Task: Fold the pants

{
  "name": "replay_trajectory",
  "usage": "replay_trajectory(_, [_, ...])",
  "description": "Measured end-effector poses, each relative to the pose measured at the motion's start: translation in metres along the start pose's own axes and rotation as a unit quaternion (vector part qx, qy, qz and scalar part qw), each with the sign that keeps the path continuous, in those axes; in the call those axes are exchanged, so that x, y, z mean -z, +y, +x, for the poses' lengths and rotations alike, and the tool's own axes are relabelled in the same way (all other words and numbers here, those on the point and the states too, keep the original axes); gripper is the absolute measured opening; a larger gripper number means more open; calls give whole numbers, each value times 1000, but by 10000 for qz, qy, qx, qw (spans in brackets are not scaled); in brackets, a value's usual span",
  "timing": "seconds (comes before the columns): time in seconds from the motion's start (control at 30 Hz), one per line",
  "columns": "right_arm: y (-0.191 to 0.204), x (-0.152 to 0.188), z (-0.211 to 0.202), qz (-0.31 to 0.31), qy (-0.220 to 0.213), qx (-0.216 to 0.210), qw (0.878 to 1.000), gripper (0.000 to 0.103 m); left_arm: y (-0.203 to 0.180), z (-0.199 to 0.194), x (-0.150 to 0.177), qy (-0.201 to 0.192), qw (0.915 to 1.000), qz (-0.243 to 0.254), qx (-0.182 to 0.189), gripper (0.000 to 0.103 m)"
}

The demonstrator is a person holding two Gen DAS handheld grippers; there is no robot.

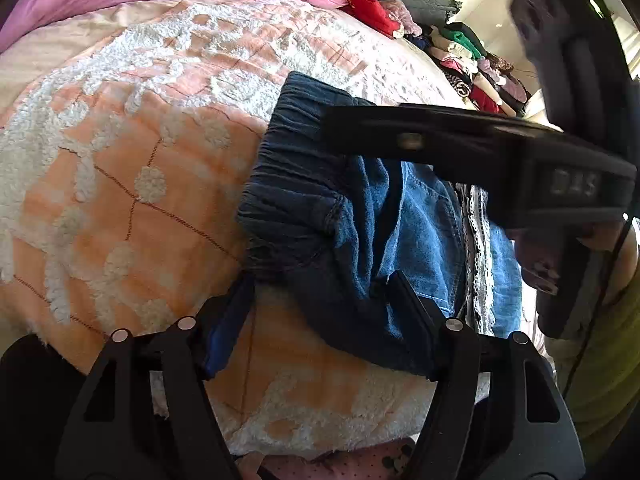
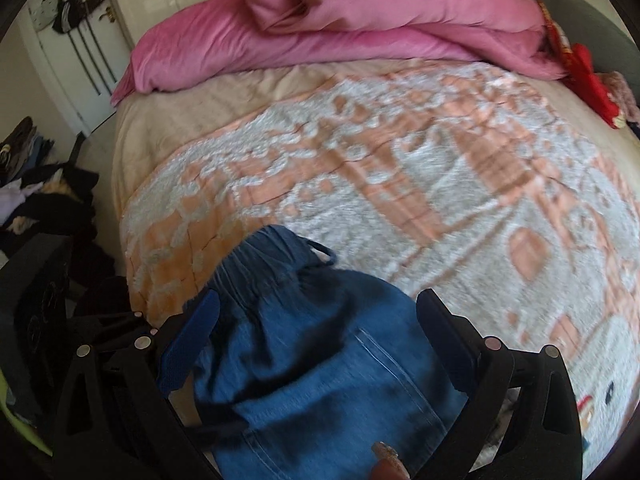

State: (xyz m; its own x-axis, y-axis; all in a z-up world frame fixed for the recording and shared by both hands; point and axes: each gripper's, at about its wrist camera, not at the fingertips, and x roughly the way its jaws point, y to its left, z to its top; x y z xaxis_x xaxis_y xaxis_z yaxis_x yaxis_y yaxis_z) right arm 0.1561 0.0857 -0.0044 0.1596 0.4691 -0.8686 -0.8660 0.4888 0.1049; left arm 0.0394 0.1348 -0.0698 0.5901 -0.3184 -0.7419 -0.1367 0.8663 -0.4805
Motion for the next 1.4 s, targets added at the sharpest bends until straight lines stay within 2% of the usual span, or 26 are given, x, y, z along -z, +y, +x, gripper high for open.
replay_trajectory(0.17, [8,-5,25,-123,207,-238,9994,96,1,2,0,16,10000,-37,48,64])
replay_trajectory(0.2, [8,-4,30,-99,228,-335,9991,80,1,2,0,23,10000,-34,59,67])
replay_trajectory(0.23, [7,-3,33,-73,262,-477,9985,68,1,3,0,25,10000,-32,68,67])
replay_trajectory(0.27, [6,-2,36,-32,305,-657,9974,62,1,3,0,34,10000,-34,70,68])
replay_trajectory(0.3, [6,-1,35,-32,265,-650,9975,55,1,3,0,40,10000,-33,77,69])
replay_trajectory(0.4, [-5,3,20,160,25,-844,9963,40,0,-1,0,11,9998,-92,183,74])
replay_trajectory(0.5, [-22,12,-9,455,-335,-1187,9913,37,-2,-6,1,6,9995,-109,292,81])
replay_trajectory(0.53, [-26,14,-16,516,-420,-1250,9899,37,-5,-7,1,4,9993,-98,359,81])
replay_trajectory(0.6, [-37,25,-38,698,-664,-1429,9850,37,-9,-6,0,49,9988,-102,476,93])
replay_trajectory(0.7, [-51,40,-65,866,-944,-1599,9788,37,-21,-3,-4,99,9972,-100,729,93])
replay_trajectory(0.87, [-70,66,-102,1045,-1301,-1566,9734,37,-52,1,-10,126,9931,40,1167,92])
replay_trajectory(0.97, [-79,80,-119,1112,-1454,-1467,9721,39,-78,-3,-12,57,9909,277,1319,71])
replay_trajectory(1.07, [-91,98,-136,1257,-1650,-1371,9686,41,-104,-6,-10,57,9876,511,1480,65])
replay_trajectory(1.13, [-98,110,-145,1335,-1747,-1288,9670,49,-119,-6,-2,69,9856,722,1524,65])
replay_trajectory(1.2, [-109,126,-154,1524,-1833,-1150,9643,66,-134,-2,7,189,9828,966,1563,65])
replay_trajectory(1.3, [-129,162,-163,2023,-1866,-751,9584,74,-148,11,24,461,9786,1261,1556,66])
replay_trajectory(1.4, [-144,196,-165,2515,-1777,-540,9499,80,-152,28,38,826,9756,1449,1425,67])
